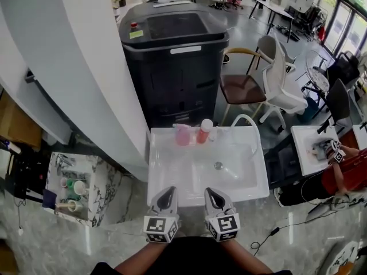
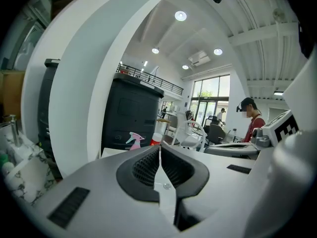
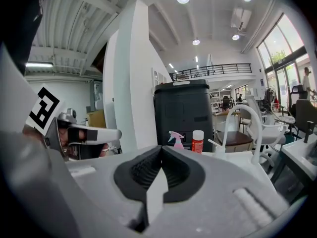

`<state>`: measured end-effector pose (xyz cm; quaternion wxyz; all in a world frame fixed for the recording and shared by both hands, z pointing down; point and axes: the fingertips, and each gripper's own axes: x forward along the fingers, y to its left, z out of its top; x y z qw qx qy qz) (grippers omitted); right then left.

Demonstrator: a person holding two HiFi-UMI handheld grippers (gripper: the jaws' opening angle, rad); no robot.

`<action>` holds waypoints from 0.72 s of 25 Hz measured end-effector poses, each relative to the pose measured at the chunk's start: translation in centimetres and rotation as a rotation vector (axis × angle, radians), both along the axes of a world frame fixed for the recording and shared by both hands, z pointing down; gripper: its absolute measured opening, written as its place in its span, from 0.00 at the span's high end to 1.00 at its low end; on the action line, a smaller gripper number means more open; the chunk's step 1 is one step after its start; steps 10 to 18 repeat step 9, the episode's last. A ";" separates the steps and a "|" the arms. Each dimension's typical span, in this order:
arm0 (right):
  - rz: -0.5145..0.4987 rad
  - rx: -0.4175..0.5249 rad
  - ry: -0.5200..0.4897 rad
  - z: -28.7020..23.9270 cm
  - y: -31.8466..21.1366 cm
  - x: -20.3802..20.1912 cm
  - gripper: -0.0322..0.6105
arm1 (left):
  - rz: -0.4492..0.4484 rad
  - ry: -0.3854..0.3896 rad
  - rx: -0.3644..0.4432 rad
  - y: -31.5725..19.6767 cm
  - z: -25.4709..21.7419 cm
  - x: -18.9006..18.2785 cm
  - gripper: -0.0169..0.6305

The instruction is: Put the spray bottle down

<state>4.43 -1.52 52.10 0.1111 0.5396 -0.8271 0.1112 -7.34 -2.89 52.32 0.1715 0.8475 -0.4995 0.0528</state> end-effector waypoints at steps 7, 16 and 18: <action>0.002 0.018 -0.005 -1.0 -0.7 -0.1 0.95 | -0.005 -0.008 0.004 -0.1 -0.3 -0.6 0.93; 0.004 0.019 -0.006 -1.2 -1.0 -0.4 0.95 | -0.007 -0.005 0.005 -0.4 -0.5 -1.0 0.93; 0.004 0.019 -0.006 -1.2 -1.0 -0.4 0.95 | -0.007 -0.005 0.005 -0.4 -0.5 -1.0 0.93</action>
